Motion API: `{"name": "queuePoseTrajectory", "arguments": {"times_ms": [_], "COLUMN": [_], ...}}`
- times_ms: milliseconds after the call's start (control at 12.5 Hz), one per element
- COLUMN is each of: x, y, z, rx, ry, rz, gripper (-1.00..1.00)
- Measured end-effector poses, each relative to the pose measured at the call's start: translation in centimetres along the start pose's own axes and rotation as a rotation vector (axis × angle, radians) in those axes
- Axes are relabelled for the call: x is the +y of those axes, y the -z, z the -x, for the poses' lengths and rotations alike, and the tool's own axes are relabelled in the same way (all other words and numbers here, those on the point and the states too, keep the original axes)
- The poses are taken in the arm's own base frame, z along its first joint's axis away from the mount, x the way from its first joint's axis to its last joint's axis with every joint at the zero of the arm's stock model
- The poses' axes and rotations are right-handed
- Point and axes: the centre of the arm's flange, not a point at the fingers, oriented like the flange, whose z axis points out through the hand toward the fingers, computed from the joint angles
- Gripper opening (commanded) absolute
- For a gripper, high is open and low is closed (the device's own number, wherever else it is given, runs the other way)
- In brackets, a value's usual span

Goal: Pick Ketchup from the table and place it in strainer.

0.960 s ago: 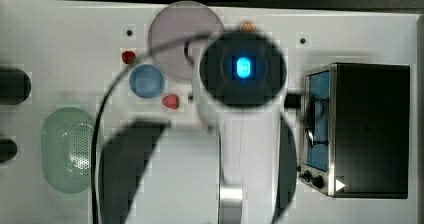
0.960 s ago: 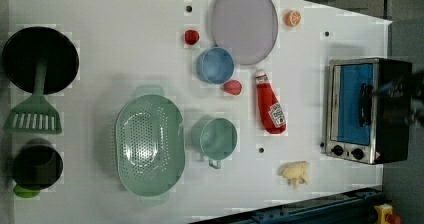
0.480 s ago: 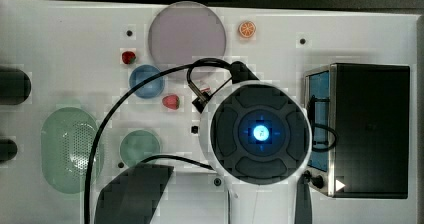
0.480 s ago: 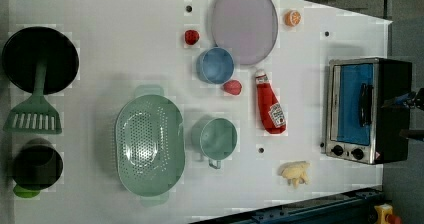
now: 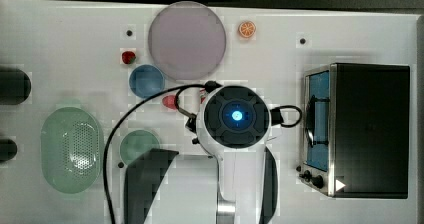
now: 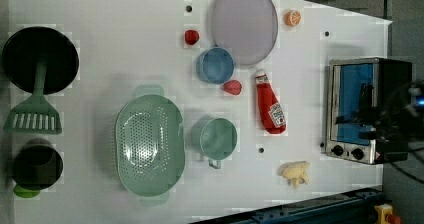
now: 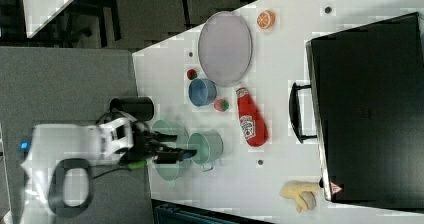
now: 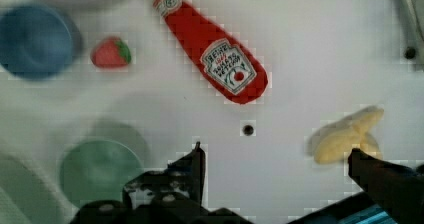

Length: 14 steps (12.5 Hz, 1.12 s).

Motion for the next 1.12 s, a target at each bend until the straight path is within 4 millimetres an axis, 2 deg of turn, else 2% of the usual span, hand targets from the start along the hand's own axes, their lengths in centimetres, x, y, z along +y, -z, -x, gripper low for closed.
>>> {"name": "queuePoseTrajectory", "arguments": {"times_ms": [160,320,560,800,1120], "x": [-0.3,-0.6,-0.9,-1.6,-2.1], "y": [-3.8,-6.4,-9.8,-13.5,-20.9], "z": [0.2,0.5,-0.3,-2.0,-3.2], "rx": [0.010,0.041,0.077,0.103,0.027], "ry": [0.158,0.305,0.461,0.537,0.550], "rz": [0.003,0.002,0.002,-0.014,-0.034], "gripper": [1.00,1.00,1.00,1.00,1.00]}}
